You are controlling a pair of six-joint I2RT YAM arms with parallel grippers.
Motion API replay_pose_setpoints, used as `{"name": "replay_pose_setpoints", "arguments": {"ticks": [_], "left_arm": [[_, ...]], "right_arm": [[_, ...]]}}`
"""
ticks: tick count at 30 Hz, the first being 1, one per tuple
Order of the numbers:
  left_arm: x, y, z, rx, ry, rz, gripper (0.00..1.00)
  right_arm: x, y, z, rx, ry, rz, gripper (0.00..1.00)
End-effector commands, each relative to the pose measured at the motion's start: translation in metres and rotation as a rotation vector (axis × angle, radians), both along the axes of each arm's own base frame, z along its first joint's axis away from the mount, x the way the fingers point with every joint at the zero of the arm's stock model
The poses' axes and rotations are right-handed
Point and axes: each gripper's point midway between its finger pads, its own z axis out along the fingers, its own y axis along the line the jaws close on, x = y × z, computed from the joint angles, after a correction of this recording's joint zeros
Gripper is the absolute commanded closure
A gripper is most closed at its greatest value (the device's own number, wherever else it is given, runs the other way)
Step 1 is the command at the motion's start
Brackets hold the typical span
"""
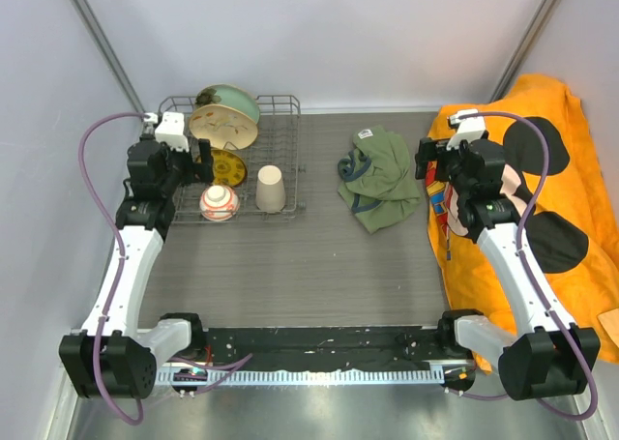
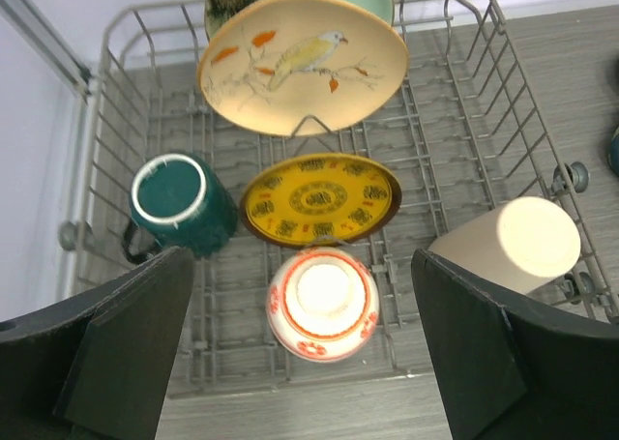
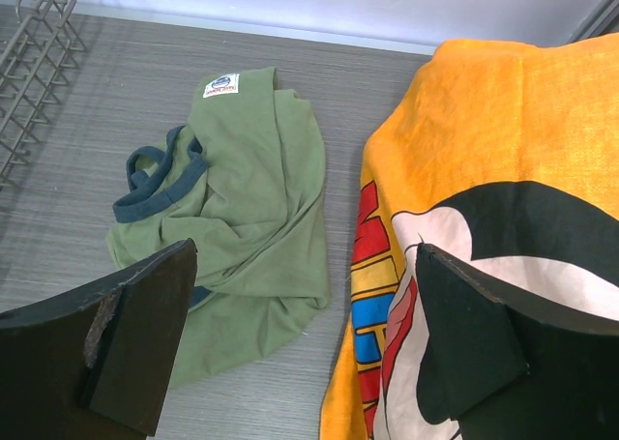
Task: Unload the mixed dishes from the dish rack
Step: Pick up the plate from the dish rack.
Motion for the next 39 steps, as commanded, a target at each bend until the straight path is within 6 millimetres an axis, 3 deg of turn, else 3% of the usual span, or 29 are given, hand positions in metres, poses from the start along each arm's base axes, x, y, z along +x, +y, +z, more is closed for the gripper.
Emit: {"name": "replay_pose_setpoints", "arguments": {"ticks": [1, 8, 11, 22, 24, 25, 31, 32, 39], "left_arm": [[0.011, -0.001, 0.044, 0.072, -0.081, -0.052, 0.0], [0.028, -0.003, 0.07, 0.224, -0.103, -0.14, 0.0], [0.043, -0.006, 0.07, 0.284, -0.104, -0.191, 0.0], [0.098, -0.021, 0.031, 0.655, -0.1, -0.52, 0.0], [0.107, -0.022, 0.033, 0.706, -0.114, -0.544, 0.0], [0.116, -0.02, 0.023, 0.746, -0.101, -0.567, 0.0], [0.148, -0.012, 0.012, 0.878, -0.089, -0.588, 0.0], [0.155, -0.01, 0.001, 0.879, -0.068, -0.594, 0.0], [0.19, -0.004, -0.01, 0.943, -0.067, -0.586, 0.01]], "right_arm": [[0.007, 0.003, 0.007, -0.01, -0.03, 0.025, 0.0], [0.009, 0.007, 0.0, -0.017, -0.001, 0.05, 0.01], [0.009, 0.009, -0.001, -0.018, 0.005, 0.061, 0.01], [0.009, 0.012, -0.006, -0.022, 0.019, 0.086, 0.0], [0.009, 0.013, -0.006, -0.022, 0.021, 0.091, 0.0], [0.009, 0.013, -0.007, -0.023, 0.022, 0.095, 0.01], [0.009, 0.015, -0.012, -0.026, 0.035, 0.11, 0.01], [0.01, 0.015, -0.012, -0.028, 0.036, 0.11, 0.01], [0.011, 0.017, -0.017, -0.033, 0.05, 0.118, 0.01]]}}
